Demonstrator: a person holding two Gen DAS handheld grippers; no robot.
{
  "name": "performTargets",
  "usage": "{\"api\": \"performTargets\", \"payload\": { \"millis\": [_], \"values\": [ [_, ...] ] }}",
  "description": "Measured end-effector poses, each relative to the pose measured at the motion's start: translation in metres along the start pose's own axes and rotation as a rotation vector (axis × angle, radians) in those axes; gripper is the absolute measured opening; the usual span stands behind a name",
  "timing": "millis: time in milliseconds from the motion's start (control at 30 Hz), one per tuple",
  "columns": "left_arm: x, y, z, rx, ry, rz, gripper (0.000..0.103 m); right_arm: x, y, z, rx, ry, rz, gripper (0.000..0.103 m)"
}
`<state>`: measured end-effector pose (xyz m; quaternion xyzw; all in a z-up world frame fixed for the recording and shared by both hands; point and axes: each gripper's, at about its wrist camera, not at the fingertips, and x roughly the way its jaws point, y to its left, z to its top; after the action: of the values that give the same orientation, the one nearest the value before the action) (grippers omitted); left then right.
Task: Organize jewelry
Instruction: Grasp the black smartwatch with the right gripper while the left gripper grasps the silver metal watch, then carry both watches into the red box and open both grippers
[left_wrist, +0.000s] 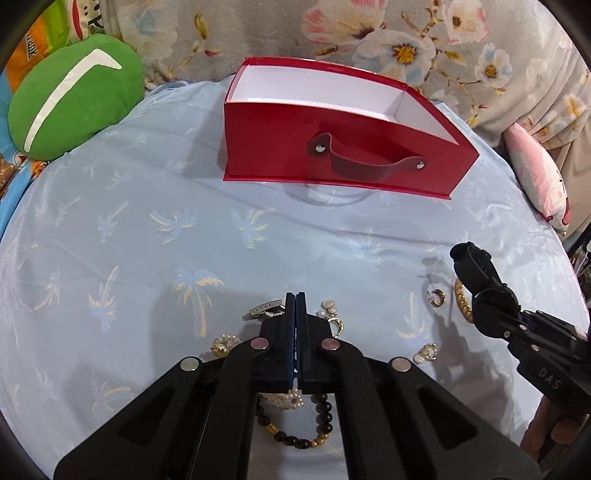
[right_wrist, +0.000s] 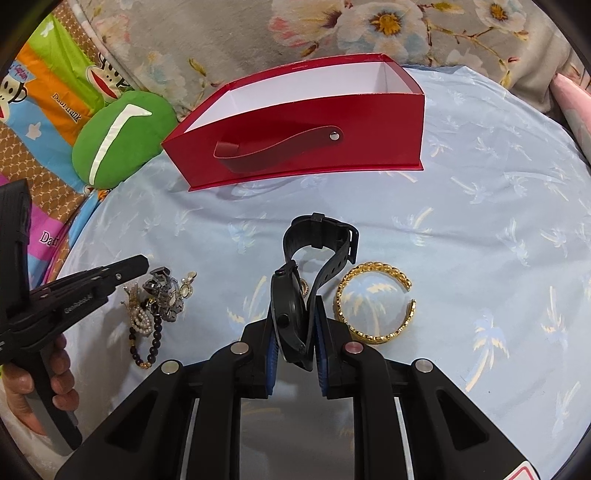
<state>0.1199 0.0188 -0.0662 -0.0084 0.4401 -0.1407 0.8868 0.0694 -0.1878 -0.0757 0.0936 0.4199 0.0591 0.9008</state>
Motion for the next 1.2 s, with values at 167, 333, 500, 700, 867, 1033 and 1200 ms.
{"api": "performTargets", "payload": {
  "millis": [167,333,500,700,867,1033,1200],
  "values": [
    [0.002,0.000,-0.004,-0.007,0.041,0.047,0.051,-0.002,0.002,-0.002,0.000,-0.005,0.006,0.016],
    [0.007,-0.006,-0.005,0.013,0.033,0.058,0.063,-0.002,0.002,-0.003,-0.003,0.002,0.013,0.016],
    [0.027,-0.006,-0.008,0.000,0.086,0.043,0.038,-0.002,0.002,-0.003,0.000,0.003,0.014,0.016],
    [0.027,-0.010,-0.013,0.017,0.082,0.039,0.032,-0.001,0.000,-0.003,0.010,0.004,0.015,0.016],
    [0.018,-0.009,-0.014,-0.011,0.064,0.001,0.032,-0.001,0.000,-0.004,0.009,0.002,0.014,0.016],
    [-0.010,-0.018,-0.006,-0.004,0.001,-0.024,0.032,-0.008,-0.002,-0.003,0.015,-0.013,0.012,0.016],
    [-0.035,-0.024,0.006,0.002,-0.058,-0.044,0.032,-0.017,0.000,-0.001,0.009,-0.036,0.017,0.016]
  ]
}}
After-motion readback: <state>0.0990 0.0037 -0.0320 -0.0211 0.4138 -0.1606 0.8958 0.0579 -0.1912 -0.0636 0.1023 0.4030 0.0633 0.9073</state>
